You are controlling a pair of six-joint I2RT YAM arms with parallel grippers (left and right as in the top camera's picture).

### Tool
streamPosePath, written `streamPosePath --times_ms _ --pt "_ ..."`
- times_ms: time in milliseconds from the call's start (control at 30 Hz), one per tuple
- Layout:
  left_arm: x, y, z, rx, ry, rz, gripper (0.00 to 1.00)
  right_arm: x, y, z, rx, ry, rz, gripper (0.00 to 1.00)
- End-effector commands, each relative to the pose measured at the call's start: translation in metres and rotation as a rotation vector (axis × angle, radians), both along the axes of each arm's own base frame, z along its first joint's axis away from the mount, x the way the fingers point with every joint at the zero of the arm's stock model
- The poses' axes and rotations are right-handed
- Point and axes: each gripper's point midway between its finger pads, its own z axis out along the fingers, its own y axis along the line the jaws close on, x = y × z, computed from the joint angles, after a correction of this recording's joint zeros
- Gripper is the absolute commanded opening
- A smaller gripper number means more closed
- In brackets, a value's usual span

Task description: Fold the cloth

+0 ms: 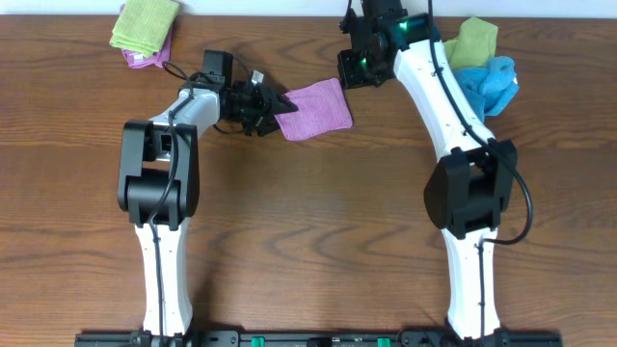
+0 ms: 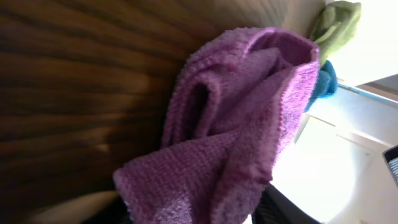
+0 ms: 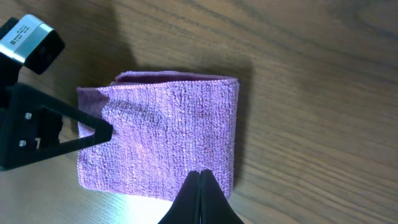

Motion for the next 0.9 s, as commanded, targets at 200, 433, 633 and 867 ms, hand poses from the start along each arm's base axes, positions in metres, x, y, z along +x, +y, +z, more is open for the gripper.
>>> streamPosePath --times_ms 200,433,633,867 --pt "-0.025 0.009 -0.073 0.122 0.155 0.034 0.65 -0.007 -0.037 -0.053 -0.062 0.088 -0.124 0.01" --pt "-0.025 0.009 -0.073 0.121 0.156 0.033 0.67 -0.011 -0.039 -0.083 -0.068 0.101 -0.155 0.01" --pt "-0.025 0.009 -0.073 0.122 0.158 0.033 0.68 -0.009 -0.034 -0.099 -0.048 0.103 -0.175 0.01" --pt "-0.026 0.009 -0.073 0.122 0.159 0.033 0.69 -0.006 -0.02 -0.119 0.001 0.124 -0.19 0.01"
